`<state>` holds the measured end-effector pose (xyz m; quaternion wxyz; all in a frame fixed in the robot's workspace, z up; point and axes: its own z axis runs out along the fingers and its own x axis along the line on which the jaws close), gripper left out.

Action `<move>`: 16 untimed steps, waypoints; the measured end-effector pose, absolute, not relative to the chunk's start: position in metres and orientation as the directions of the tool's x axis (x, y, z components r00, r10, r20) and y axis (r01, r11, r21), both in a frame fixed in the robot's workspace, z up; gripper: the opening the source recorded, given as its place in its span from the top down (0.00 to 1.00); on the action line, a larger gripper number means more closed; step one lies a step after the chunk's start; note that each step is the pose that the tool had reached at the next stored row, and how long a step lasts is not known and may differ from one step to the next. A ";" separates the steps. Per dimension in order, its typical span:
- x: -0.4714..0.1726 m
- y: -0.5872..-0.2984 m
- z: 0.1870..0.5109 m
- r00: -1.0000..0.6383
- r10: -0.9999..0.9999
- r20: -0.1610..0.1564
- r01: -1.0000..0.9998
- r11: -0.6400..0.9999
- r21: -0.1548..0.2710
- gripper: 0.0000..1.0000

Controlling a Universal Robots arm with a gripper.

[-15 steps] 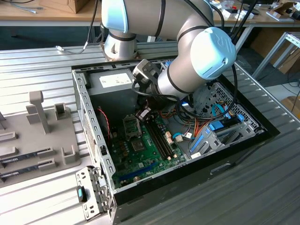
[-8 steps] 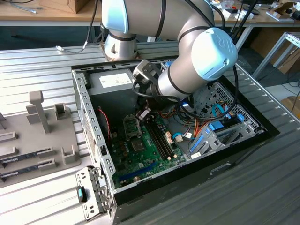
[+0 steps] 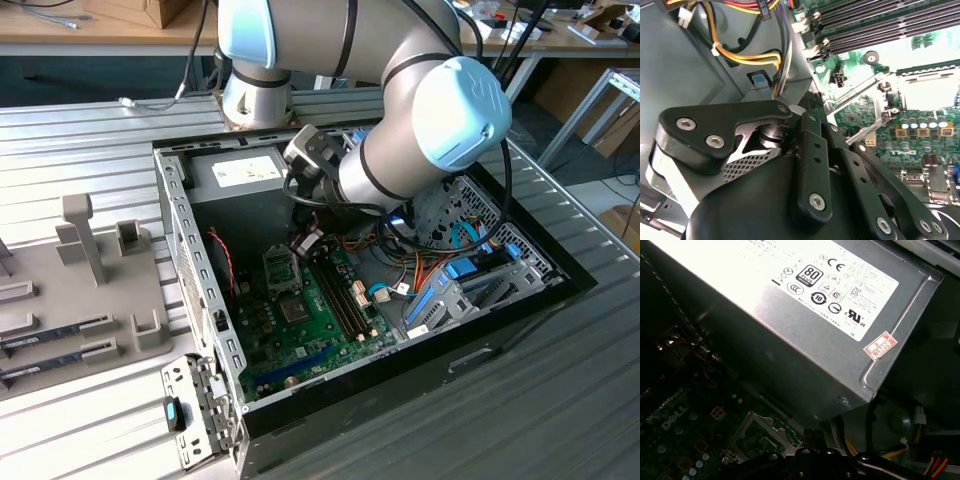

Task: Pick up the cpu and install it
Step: 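Close the cpu cover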

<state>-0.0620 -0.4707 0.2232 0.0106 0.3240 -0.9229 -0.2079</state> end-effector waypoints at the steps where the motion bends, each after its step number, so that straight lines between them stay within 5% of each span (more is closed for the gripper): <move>1: -0.062 -0.471 0.223 -0.790 -0.602 -0.120 -0.594 0.701 0.396 0.89; 16: -0.054 -0.472 0.214 -0.791 -0.598 -0.130 -0.589 0.686 0.427 0.89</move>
